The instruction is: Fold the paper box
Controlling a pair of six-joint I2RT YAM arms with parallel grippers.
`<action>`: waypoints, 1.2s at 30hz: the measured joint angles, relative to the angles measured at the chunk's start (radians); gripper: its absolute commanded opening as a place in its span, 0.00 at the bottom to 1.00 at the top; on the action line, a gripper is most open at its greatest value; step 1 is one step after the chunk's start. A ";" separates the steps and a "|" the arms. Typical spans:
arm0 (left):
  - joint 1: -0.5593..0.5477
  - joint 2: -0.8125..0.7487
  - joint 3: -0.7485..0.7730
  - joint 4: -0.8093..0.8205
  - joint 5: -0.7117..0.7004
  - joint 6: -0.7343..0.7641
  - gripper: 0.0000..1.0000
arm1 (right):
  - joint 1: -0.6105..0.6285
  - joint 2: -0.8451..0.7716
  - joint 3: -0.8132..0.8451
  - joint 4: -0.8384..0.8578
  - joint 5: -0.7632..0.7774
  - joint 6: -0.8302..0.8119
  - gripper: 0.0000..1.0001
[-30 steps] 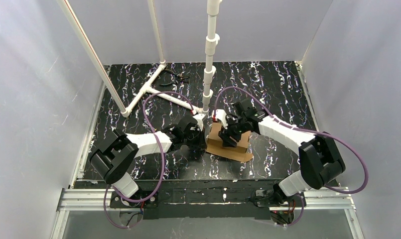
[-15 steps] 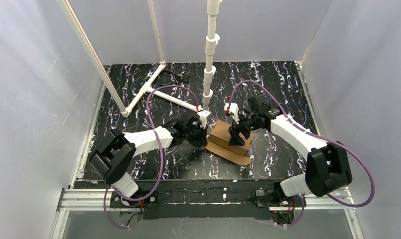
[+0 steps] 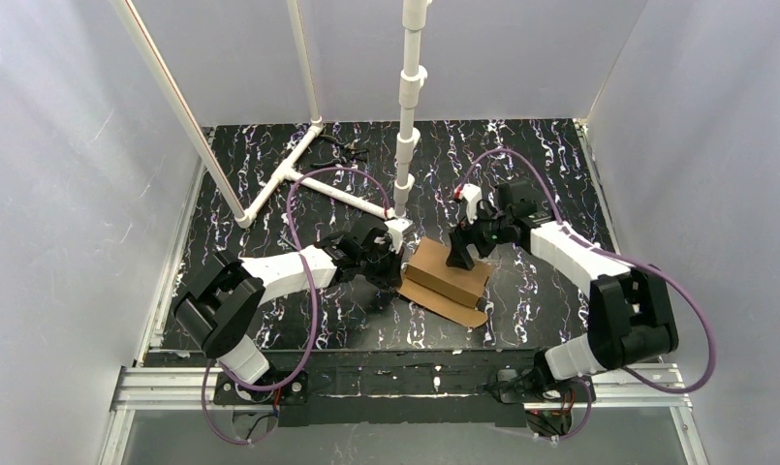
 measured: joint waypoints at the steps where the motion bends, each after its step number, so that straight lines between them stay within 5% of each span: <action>1: 0.000 0.000 0.000 0.000 0.002 0.000 0.00 | 0.001 0.020 0.000 0.008 0.002 0.004 0.98; 6: 0.001 0.003 -0.003 0.000 0.005 0.000 0.00 | 0.013 0.126 0.000 0.014 0.013 0.027 0.98; 36: -0.001 -0.007 -0.095 0.113 -0.020 -0.009 0.00 | 0.055 0.156 0.009 0.031 0.058 0.108 0.86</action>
